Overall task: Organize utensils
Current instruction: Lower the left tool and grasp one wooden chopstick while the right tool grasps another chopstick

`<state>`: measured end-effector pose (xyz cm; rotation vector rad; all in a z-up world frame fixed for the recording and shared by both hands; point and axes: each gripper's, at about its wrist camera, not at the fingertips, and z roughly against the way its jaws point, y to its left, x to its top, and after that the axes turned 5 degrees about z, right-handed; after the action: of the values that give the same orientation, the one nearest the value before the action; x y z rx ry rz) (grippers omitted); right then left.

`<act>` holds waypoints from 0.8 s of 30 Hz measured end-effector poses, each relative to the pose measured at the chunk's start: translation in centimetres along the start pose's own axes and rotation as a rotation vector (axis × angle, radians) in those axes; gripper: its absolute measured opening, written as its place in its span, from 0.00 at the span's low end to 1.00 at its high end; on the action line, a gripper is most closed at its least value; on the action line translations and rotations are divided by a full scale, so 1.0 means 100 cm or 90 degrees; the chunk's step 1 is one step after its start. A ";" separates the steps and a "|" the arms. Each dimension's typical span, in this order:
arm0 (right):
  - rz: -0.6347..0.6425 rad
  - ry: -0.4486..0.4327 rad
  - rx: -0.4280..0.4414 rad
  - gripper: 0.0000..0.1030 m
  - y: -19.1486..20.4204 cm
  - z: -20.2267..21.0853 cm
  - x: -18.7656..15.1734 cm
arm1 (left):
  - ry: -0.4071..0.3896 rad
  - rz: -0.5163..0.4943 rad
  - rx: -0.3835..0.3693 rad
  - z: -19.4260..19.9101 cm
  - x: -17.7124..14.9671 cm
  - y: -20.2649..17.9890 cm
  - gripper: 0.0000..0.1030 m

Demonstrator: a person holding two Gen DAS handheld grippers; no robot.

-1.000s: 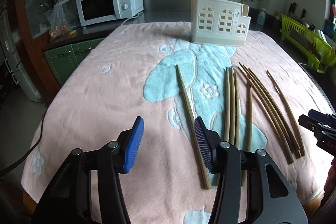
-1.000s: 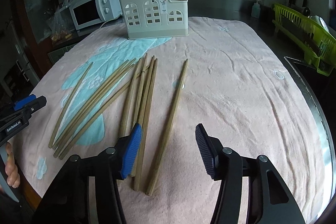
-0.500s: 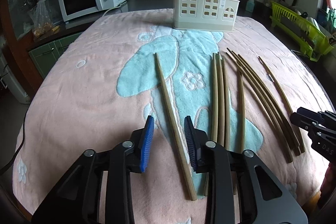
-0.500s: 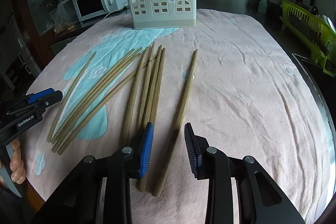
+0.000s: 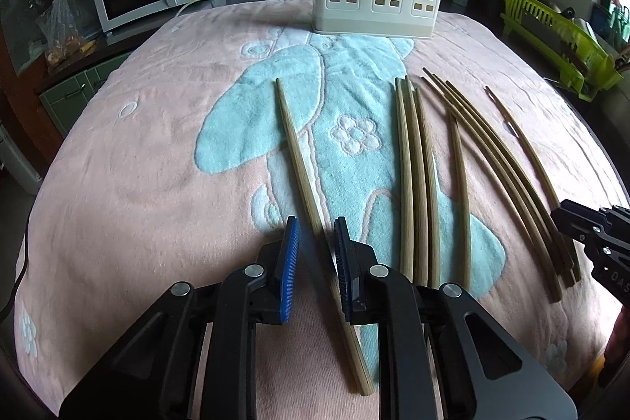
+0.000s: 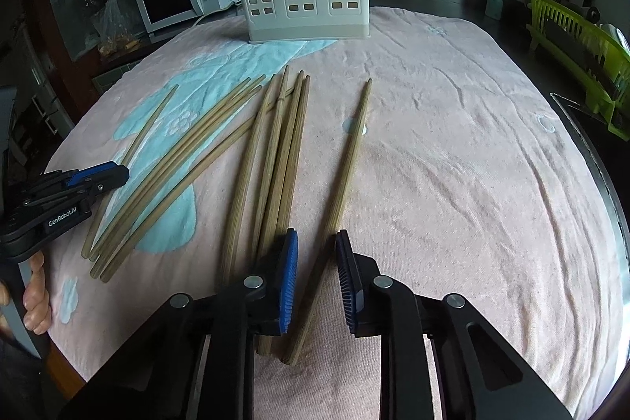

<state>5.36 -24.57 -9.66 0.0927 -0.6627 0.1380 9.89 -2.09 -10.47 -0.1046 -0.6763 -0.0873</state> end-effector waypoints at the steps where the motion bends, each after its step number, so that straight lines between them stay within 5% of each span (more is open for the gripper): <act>1: 0.002 0.000 -0.001 0.19 0.000 0.000 0.000 | 0.001 -0.002 0.002 0.000 0.001 -0.001 0.17; 24: 0.002 -0.028 -0.046 0.07 -0.005 0.010 -0.003 | 0.006 0.011 0.004 0.003 0.000 0.000 0.08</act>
<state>4.62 -25.27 -9.09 0.0249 -0.7104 0.1152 9.66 -2.01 -10.22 -0.1040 -0.6664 -0.0694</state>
